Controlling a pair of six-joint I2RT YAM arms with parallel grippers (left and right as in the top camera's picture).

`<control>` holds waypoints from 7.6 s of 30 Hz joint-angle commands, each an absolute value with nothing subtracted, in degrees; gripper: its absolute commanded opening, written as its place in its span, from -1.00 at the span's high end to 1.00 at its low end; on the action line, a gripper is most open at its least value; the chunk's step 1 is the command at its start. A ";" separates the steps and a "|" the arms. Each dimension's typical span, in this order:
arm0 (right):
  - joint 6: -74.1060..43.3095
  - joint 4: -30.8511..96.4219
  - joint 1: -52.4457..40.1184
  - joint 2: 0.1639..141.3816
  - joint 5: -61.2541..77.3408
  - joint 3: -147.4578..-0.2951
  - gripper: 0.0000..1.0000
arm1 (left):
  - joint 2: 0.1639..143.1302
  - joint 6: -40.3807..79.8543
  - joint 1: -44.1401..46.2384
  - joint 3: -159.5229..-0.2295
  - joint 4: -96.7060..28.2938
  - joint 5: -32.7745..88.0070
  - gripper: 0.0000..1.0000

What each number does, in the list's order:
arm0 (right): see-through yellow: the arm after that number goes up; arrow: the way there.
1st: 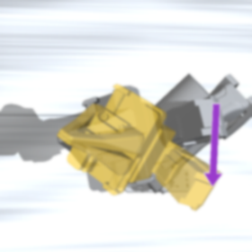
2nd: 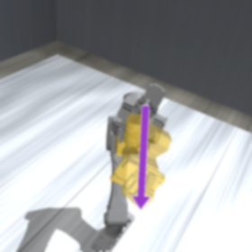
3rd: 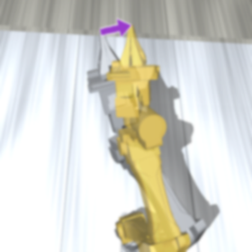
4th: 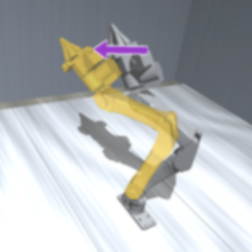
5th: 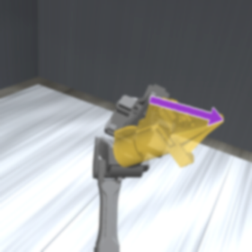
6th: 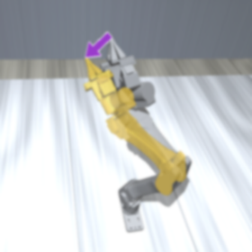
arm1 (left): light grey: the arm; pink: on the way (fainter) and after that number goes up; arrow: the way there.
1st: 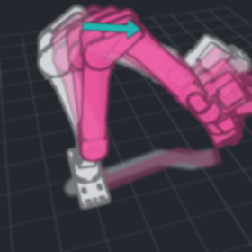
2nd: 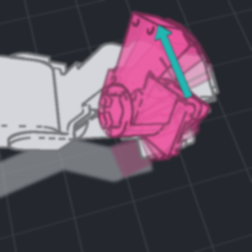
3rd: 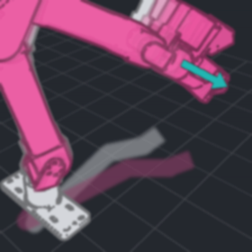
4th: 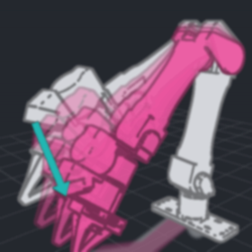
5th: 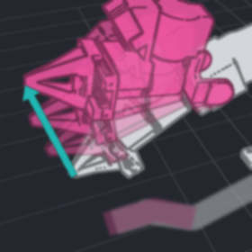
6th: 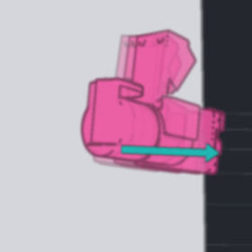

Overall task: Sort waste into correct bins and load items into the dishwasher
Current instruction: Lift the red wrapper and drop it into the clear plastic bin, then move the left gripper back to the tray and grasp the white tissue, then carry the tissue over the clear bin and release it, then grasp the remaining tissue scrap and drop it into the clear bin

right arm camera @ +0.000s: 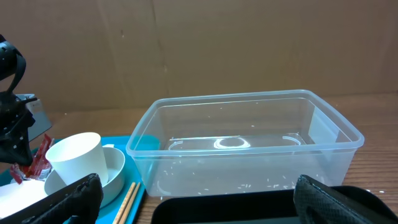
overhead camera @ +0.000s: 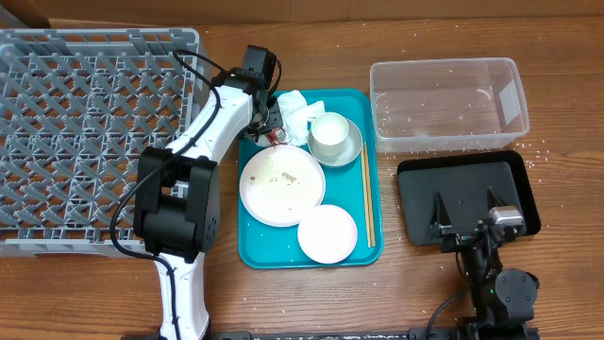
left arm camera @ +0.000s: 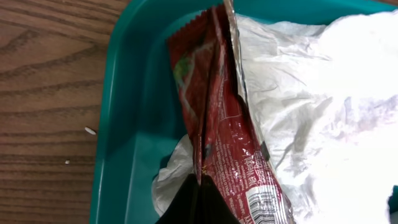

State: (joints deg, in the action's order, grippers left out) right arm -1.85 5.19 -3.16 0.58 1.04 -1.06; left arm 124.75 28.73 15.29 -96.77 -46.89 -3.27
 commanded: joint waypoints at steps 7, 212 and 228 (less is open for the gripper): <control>-1.67 4.84 -3.57 0.16 0.69 -0.47 -1.00 | 124.60 27.05 15.03 -107.26 -55.13 -3.86 0.92; -1.67 4.84 -3.57 0.16 0.69 -0.47 -1.00 | 152.79 -11.94 14.55 -149.34 -84.40 14.22 -0.77; -1.67 4.84 -3.57 0.16 0.69 -0.47 -1.00 | 156.22 -6.15 16.16 -150.06 -81.01 12.47 0.58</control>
